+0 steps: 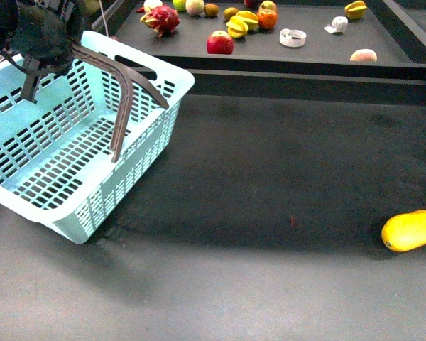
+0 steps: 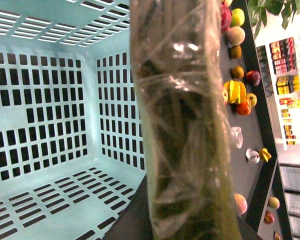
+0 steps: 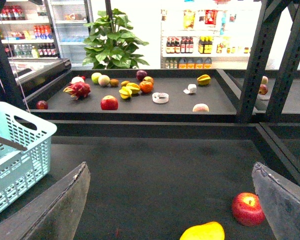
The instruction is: Pick mango with right arm and hold basket with left
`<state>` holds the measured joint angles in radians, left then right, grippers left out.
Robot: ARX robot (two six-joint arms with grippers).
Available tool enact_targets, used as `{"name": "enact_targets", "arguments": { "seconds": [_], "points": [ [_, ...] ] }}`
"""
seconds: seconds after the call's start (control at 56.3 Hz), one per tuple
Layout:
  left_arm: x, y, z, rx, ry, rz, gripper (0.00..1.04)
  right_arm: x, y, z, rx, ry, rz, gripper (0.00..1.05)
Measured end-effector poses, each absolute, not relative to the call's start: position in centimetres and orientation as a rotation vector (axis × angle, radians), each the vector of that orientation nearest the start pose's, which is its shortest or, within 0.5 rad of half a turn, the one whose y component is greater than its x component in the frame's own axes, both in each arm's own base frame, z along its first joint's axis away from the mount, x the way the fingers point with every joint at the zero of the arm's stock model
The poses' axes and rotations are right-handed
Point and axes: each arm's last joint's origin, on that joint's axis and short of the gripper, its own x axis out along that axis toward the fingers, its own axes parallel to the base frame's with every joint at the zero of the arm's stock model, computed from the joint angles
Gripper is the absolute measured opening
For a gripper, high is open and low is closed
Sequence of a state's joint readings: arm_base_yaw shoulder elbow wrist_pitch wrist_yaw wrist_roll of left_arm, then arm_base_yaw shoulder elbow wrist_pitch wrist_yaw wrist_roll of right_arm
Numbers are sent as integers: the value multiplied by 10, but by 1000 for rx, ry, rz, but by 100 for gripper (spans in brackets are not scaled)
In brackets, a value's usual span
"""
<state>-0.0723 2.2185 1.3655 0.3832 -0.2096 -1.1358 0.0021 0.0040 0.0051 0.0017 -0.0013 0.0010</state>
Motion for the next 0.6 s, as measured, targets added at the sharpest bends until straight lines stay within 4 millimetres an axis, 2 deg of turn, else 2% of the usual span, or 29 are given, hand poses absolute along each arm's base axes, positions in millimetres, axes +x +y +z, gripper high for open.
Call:
{"name": "enact_targets", "arguments": {
  "seconds": [0.16, 0.267, 0.391, 0.604],
  "points": [
    [448, -36, 136, -980, 350, 295, 9, 98, 0, 165, 1, -3, 3, 97],
    [423, -45, 155, -933, 335, 215, 9, 98, 0, 165, 1, -3, 3, 97],
    [404, -59, 168, -871, 325, 87, 9, 98, 0, 165, 1, -3, 4, 97],
    [370, -90, 173, -741, 347, -125, 9, 98, 0, 165, 1, -3, 4, 97]
  ]
}}
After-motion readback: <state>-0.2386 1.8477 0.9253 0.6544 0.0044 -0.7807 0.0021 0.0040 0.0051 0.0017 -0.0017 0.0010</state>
